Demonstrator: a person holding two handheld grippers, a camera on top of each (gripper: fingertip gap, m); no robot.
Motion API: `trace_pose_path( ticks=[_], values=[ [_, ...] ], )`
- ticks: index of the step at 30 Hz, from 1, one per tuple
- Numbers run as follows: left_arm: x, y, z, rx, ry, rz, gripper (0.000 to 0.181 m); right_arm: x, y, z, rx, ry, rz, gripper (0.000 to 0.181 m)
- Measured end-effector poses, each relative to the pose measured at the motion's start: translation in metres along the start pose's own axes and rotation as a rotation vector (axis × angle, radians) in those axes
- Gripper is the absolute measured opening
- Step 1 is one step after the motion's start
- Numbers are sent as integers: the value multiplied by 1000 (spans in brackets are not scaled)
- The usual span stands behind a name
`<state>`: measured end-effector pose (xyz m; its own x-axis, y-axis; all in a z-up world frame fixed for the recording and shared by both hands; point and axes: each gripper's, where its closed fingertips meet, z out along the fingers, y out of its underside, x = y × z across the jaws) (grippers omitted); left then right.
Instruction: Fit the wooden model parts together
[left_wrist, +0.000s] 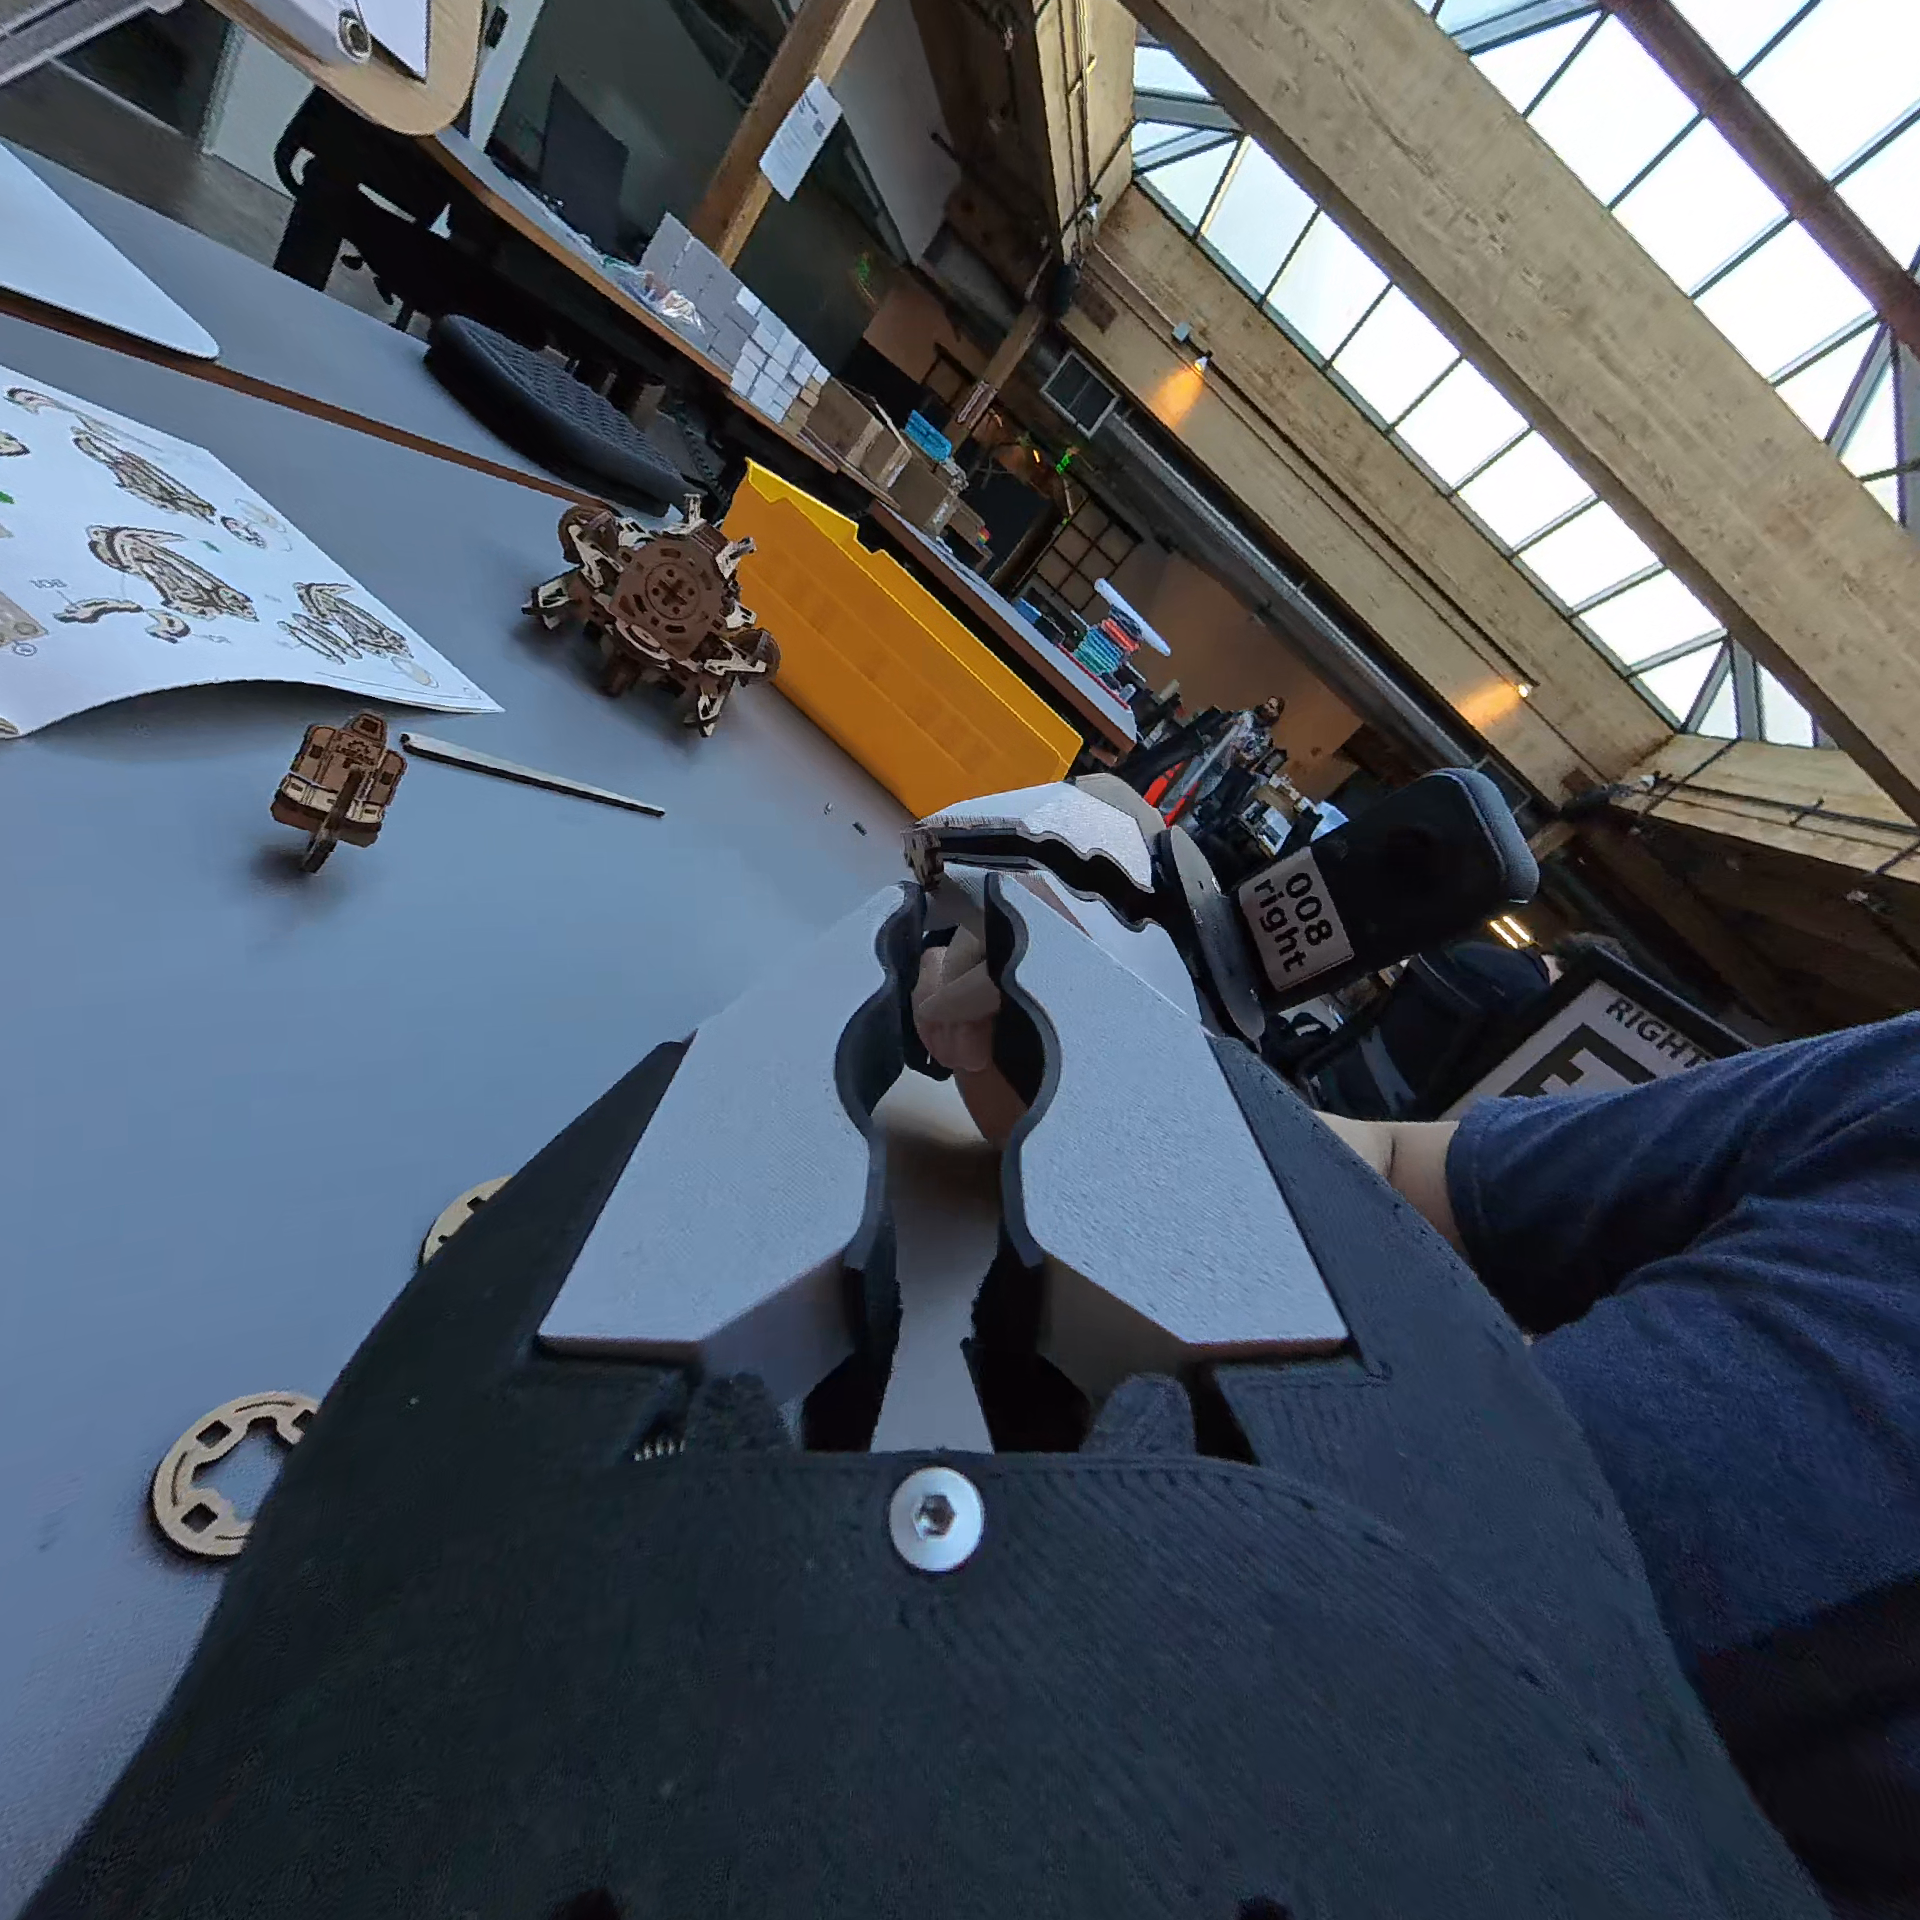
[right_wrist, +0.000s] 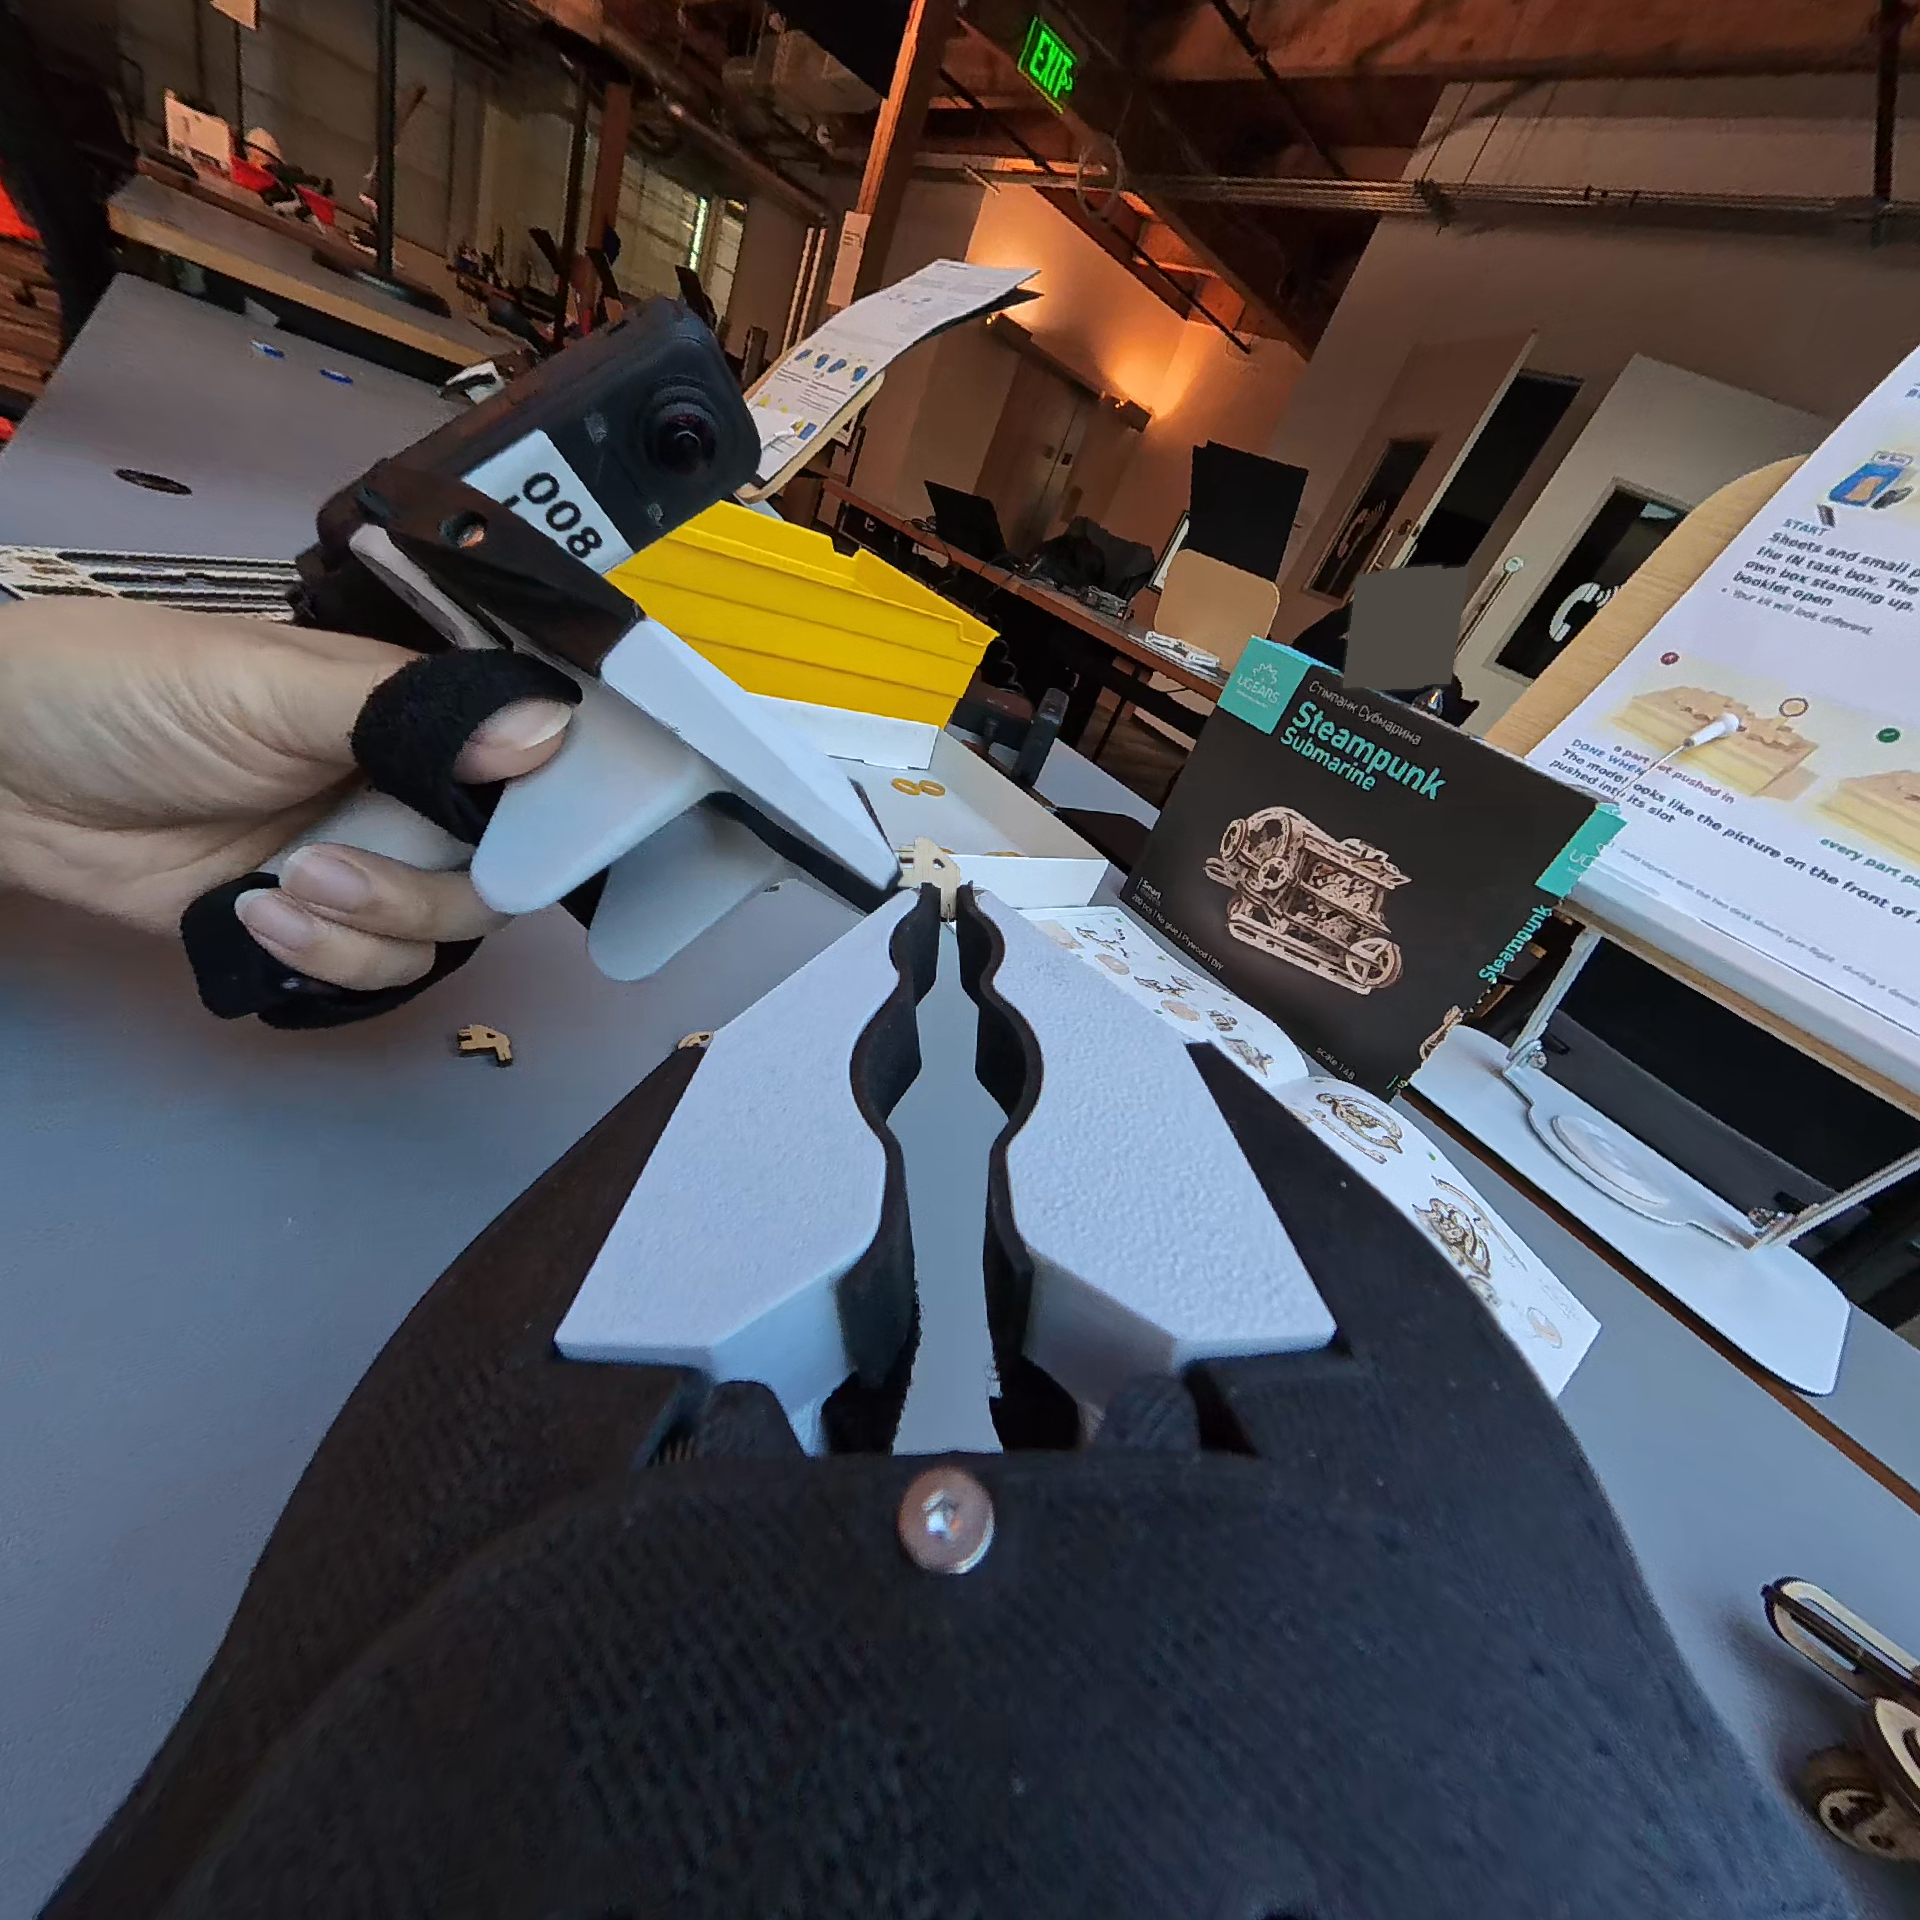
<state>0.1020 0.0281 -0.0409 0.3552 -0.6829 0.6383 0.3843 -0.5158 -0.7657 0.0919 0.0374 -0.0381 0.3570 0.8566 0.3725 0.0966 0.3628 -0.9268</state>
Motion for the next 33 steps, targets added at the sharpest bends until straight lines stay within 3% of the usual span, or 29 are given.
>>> trace_pose_path(
  ticks=[22,25,28,31,33],
  values=[
    [1,-3,-14,-20,1,31,0,-15,-6,4,14,-38,-108,3],
    [2,-2,-23,-88,15,60,0,-22,-5,4,6,-145,-18,10],
    [-5,11,-38,-292,-31,155,1,-33,-17,5,-8,-370,153,9],
    [-8,20,-51,-467,-95,356,1,-48,-11,12,-180,-632,371,10],
    [-6,23,-56,-543,-109,461,1,-53,-7,14,-251,-728,402,11]
  ],
)
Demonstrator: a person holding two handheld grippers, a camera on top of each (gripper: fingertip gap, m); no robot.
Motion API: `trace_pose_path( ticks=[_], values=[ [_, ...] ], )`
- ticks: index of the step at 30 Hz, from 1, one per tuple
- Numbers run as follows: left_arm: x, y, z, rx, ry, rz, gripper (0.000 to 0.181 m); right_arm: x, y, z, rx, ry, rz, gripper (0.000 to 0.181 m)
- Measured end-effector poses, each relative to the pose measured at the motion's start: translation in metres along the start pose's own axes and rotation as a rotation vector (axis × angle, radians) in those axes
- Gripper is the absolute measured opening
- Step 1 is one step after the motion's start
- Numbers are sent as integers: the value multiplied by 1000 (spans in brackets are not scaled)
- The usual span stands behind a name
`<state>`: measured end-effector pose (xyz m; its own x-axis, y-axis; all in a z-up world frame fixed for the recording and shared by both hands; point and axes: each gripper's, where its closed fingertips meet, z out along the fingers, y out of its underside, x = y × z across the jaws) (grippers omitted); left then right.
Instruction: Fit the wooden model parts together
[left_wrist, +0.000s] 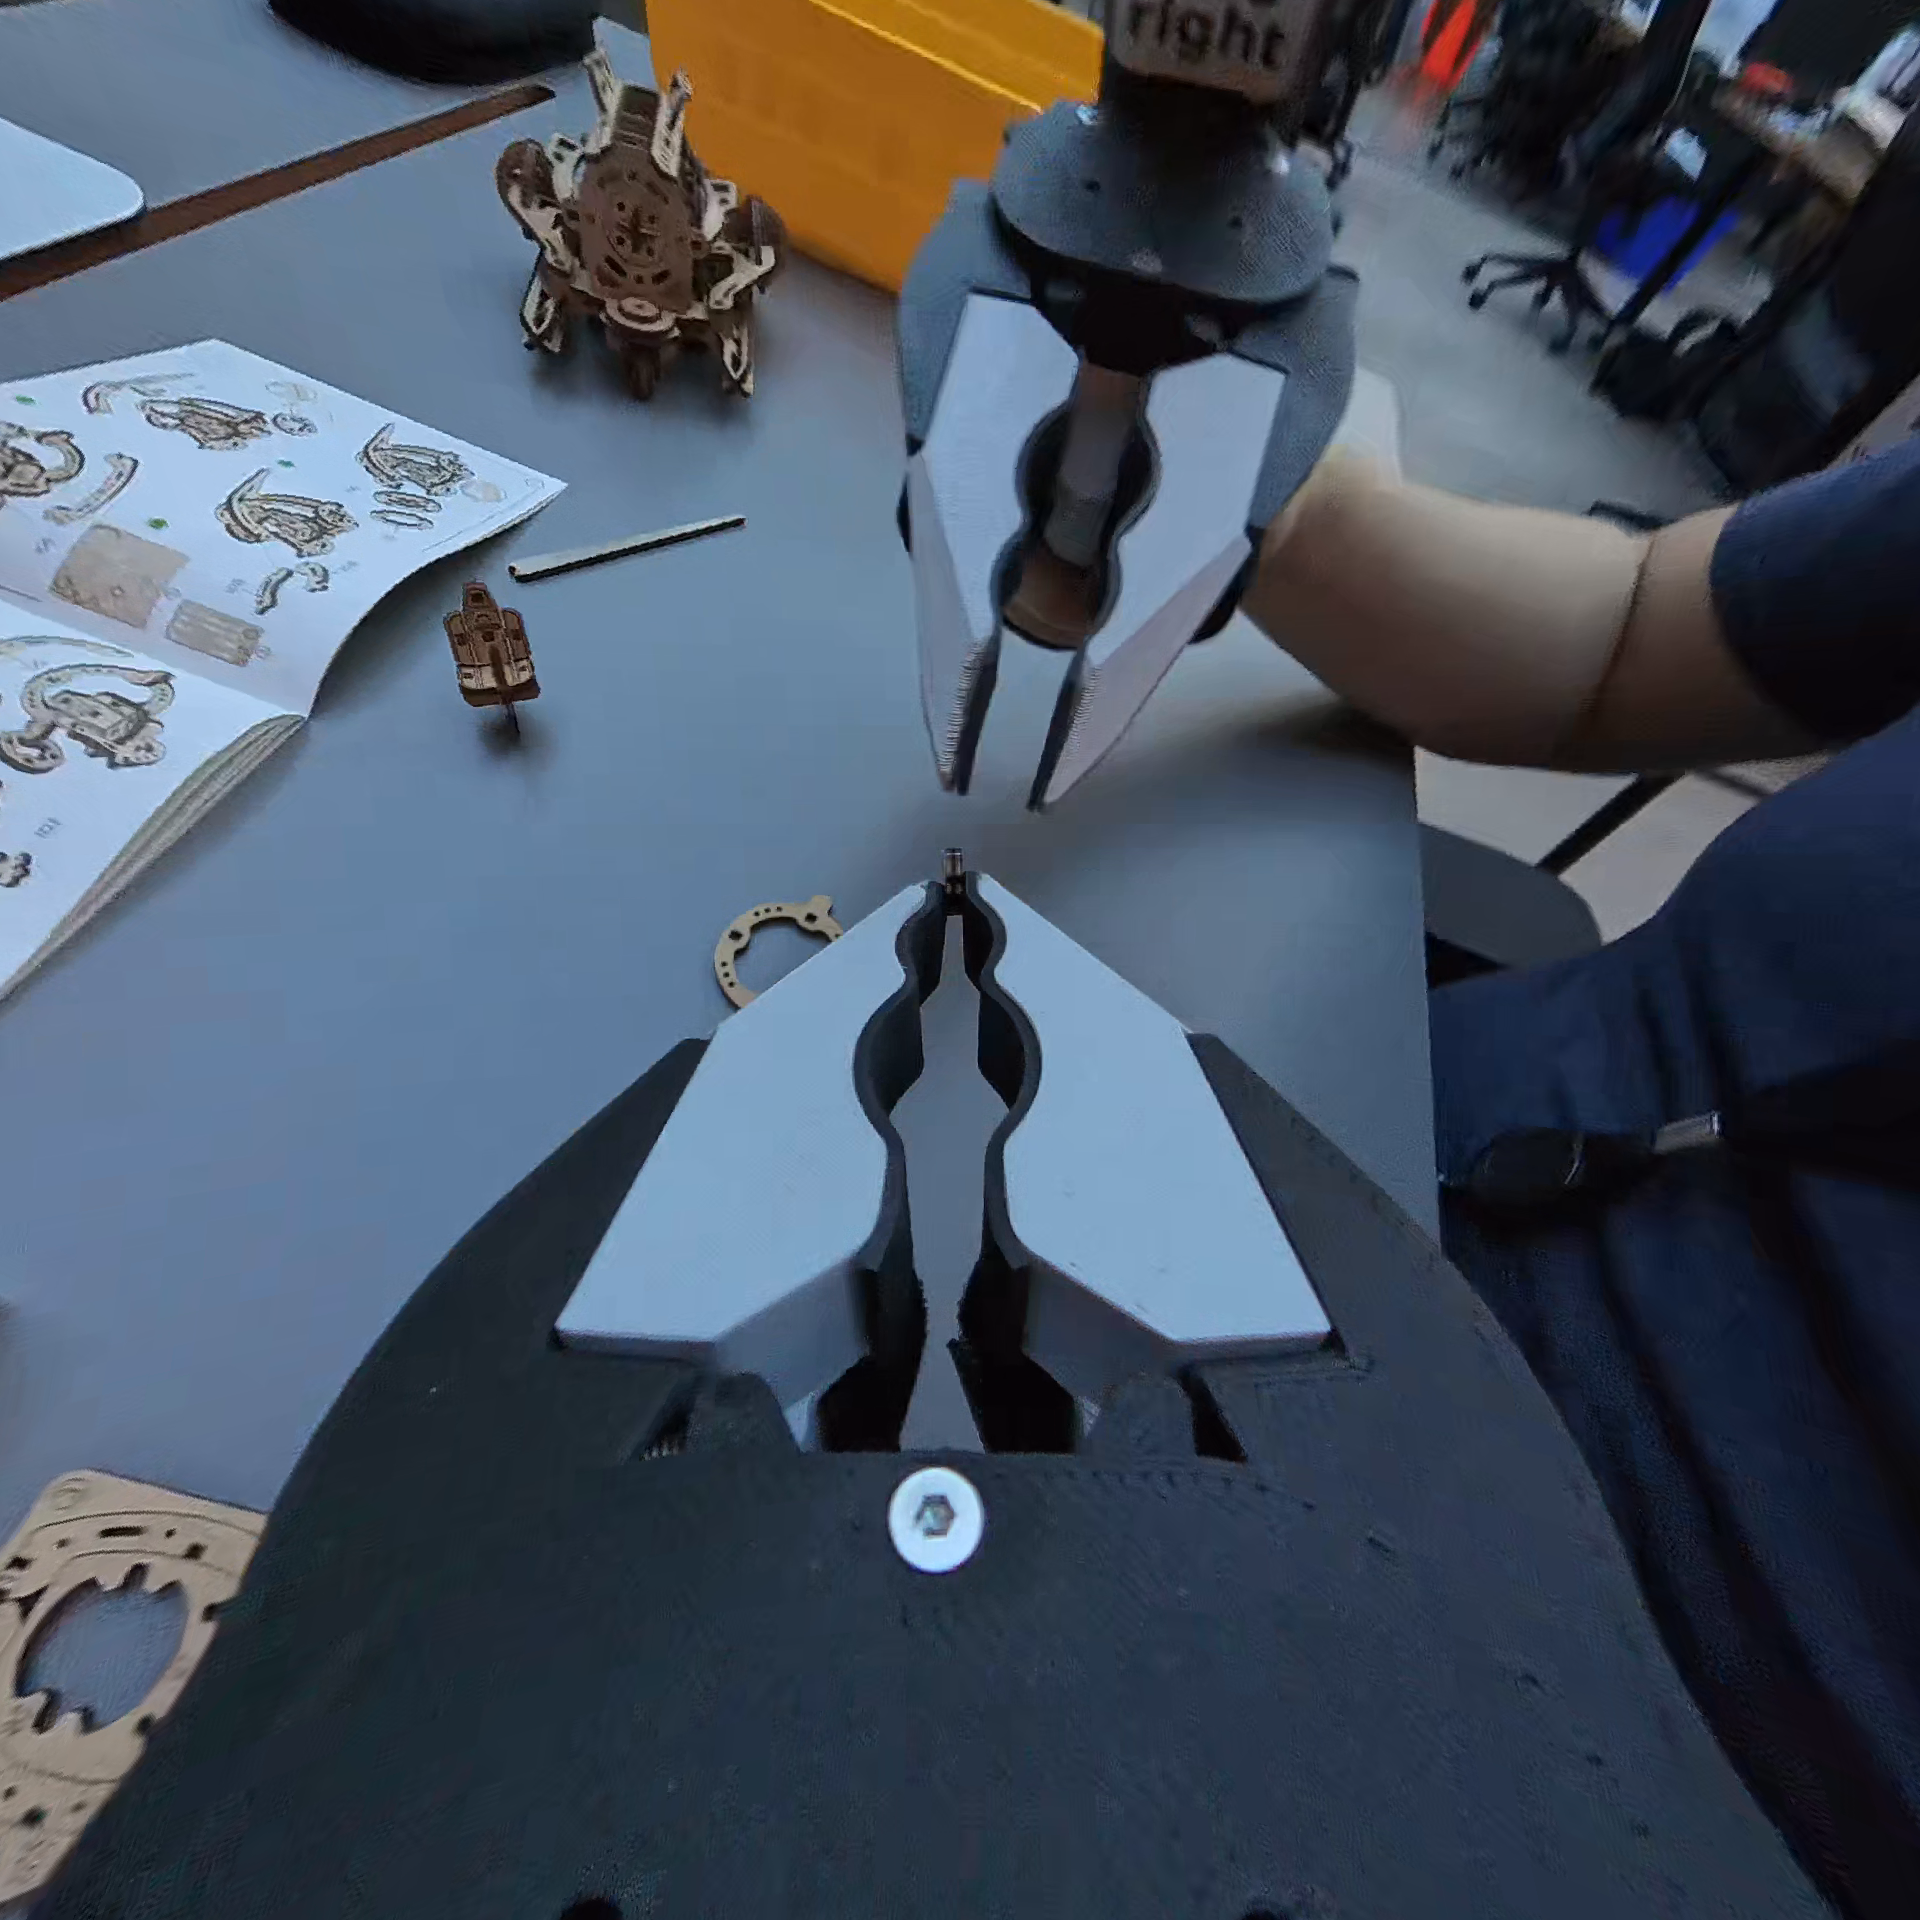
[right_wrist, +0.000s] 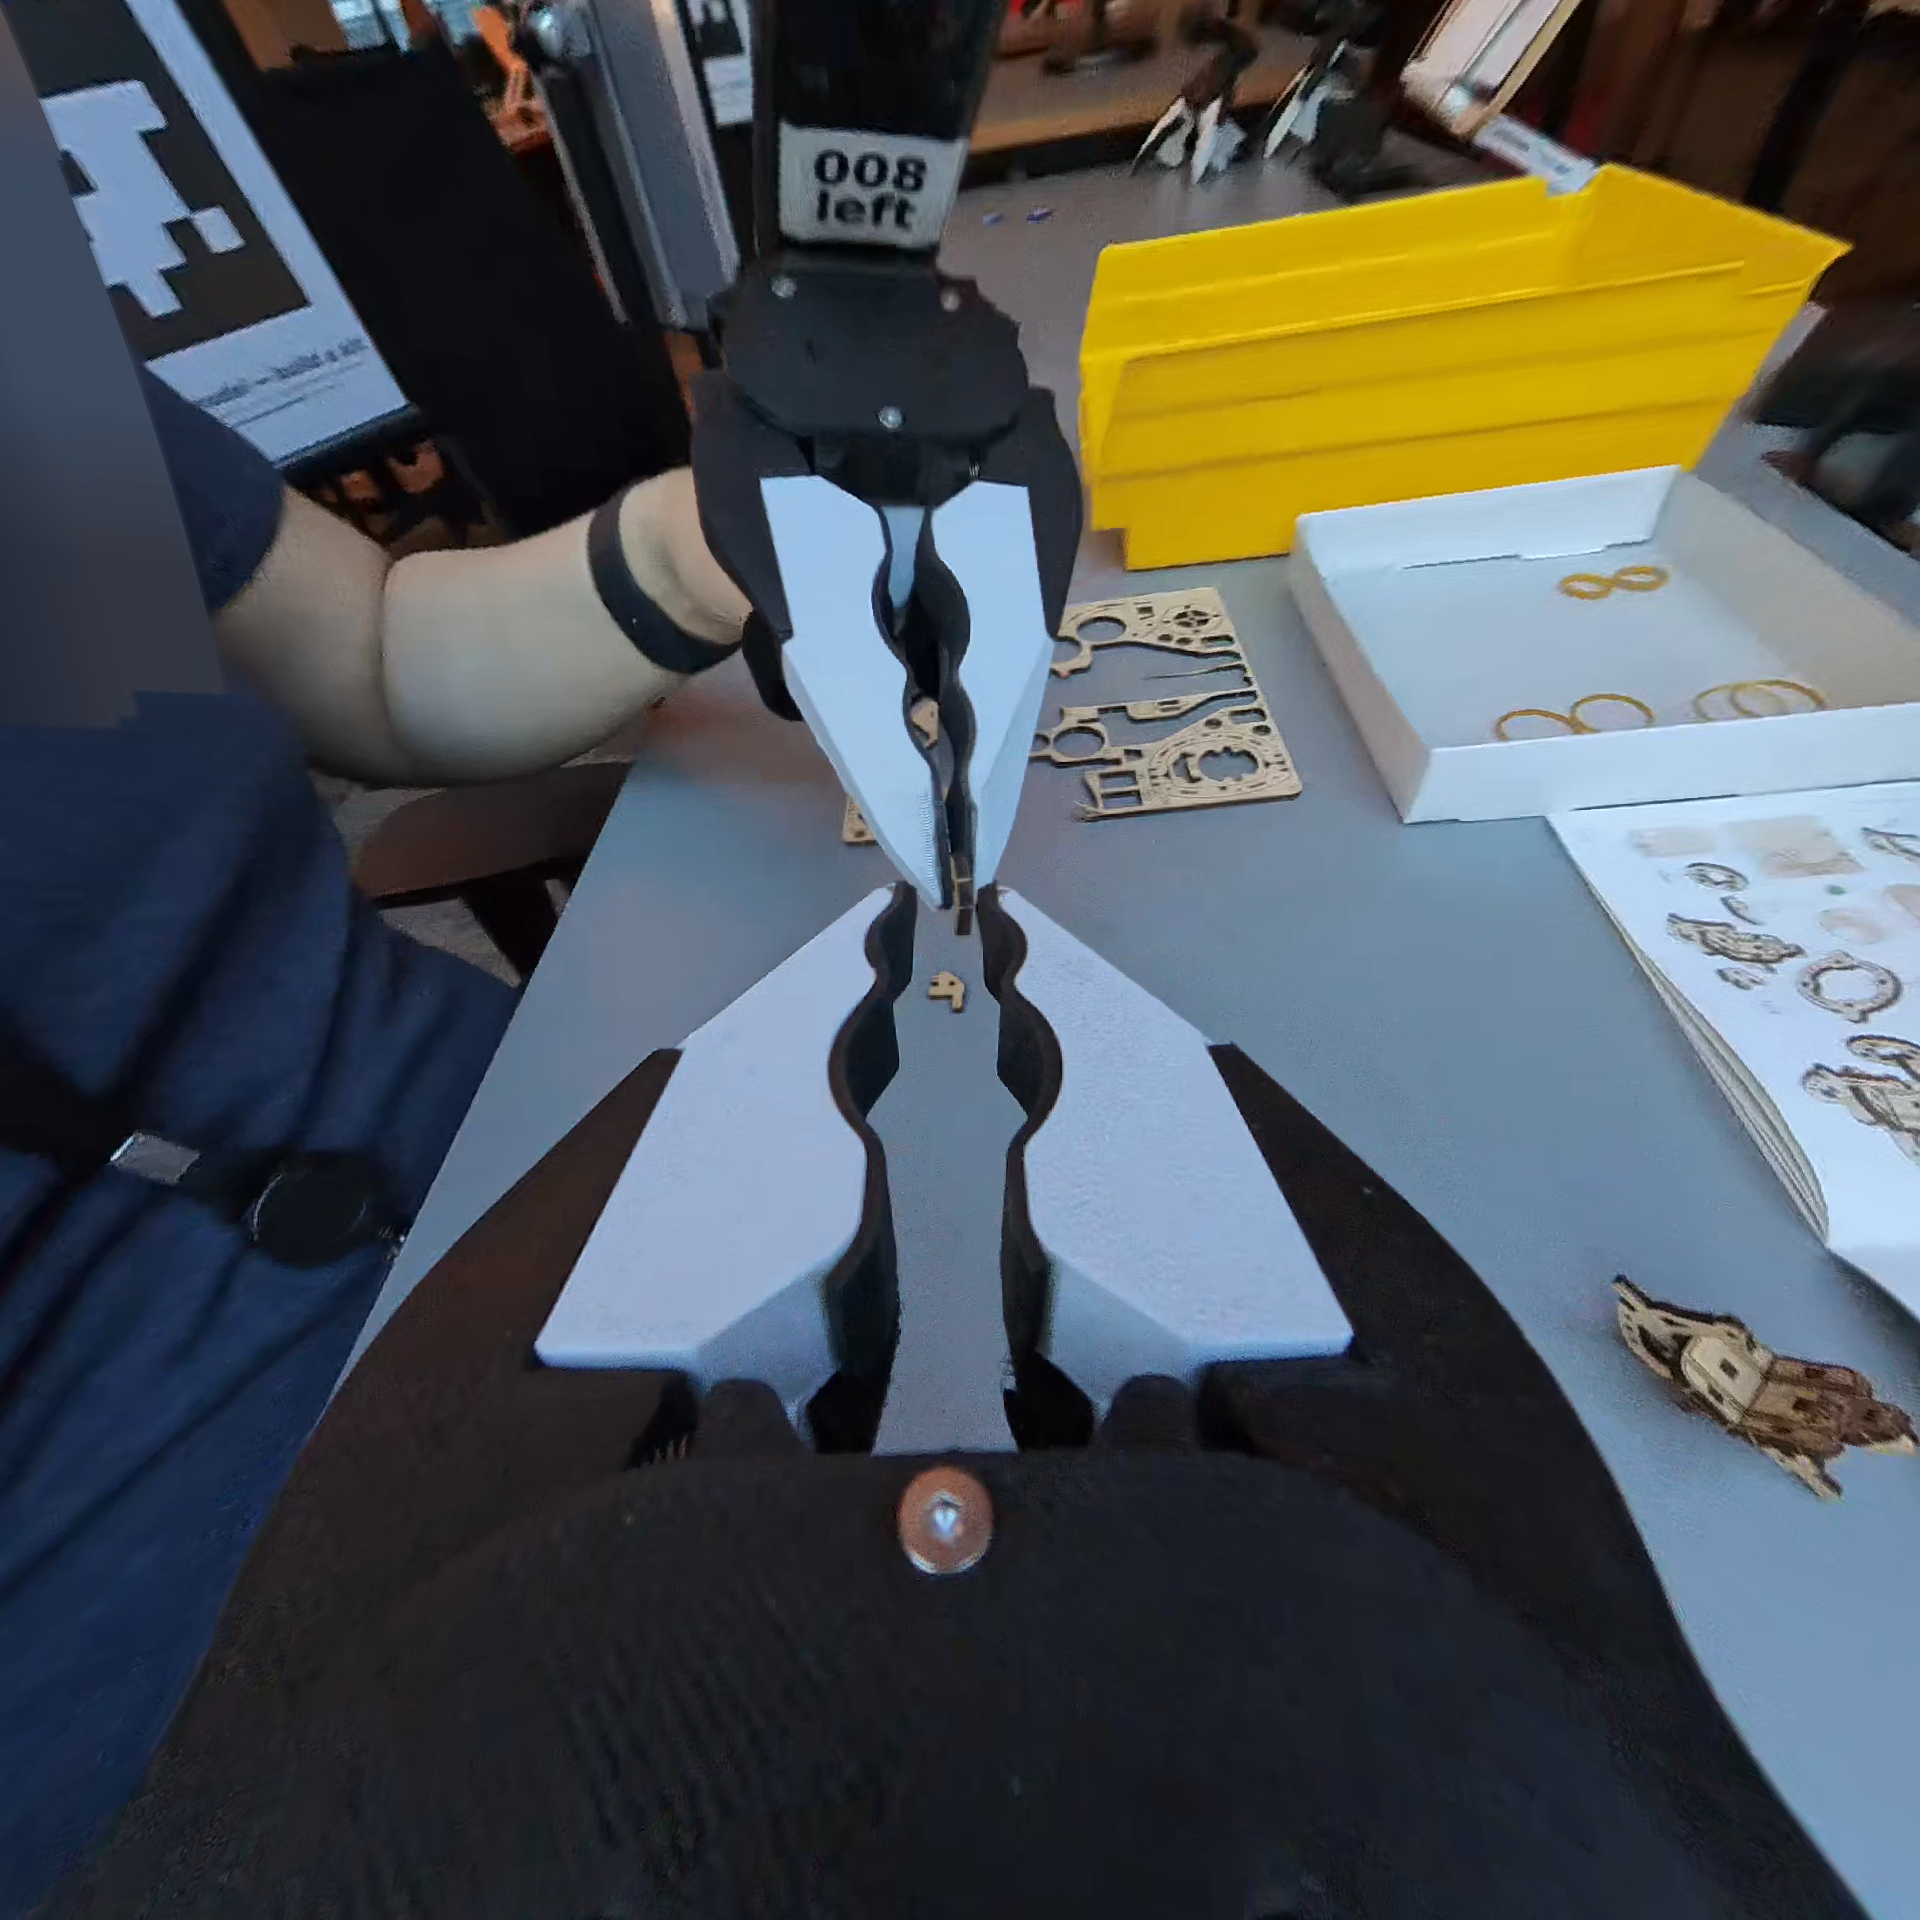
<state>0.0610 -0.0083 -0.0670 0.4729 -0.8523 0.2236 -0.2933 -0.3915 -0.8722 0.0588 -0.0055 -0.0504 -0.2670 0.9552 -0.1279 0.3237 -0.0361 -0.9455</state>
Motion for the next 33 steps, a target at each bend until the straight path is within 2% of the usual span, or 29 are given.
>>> trace_pose_path(
  ticks=[3,8,11,18,20,22,26,28,30,33],
  values=[
    [0,6,-1,-73,-27,61,1,3,1,4,-48,-33,-36,7],
    [5,10,0,-111,-6,88,1,-2,25,18,-203,-92,-65,7],
    [7,18,2,-165,1,119,1,-9,22,20,-164,-130,-68,5],
    [8,26,8,-234,15,169,1,-9,31,21,-184,-125,-53,1],
    [3,25,9,-208,-4,152,1,-4,31,20,-151,-100,-33,1],
    [-2,24,9,-172,-15,121,12,2,27,16,-85,-94,39,1],
    [-7,20,13,-78,-15,22,22,15,18,7,46,-80,159,1],
    [-8,13,16,-3,-5,-28,20,13,10,4,111,-115,198,1],
    [-4,5,16,74,38,-72,11,11,2,4,167,-150,225,1],
    [-2,-1,14,134,80,-99,9,12,3,7,170,-144,226,1]
  ],
)
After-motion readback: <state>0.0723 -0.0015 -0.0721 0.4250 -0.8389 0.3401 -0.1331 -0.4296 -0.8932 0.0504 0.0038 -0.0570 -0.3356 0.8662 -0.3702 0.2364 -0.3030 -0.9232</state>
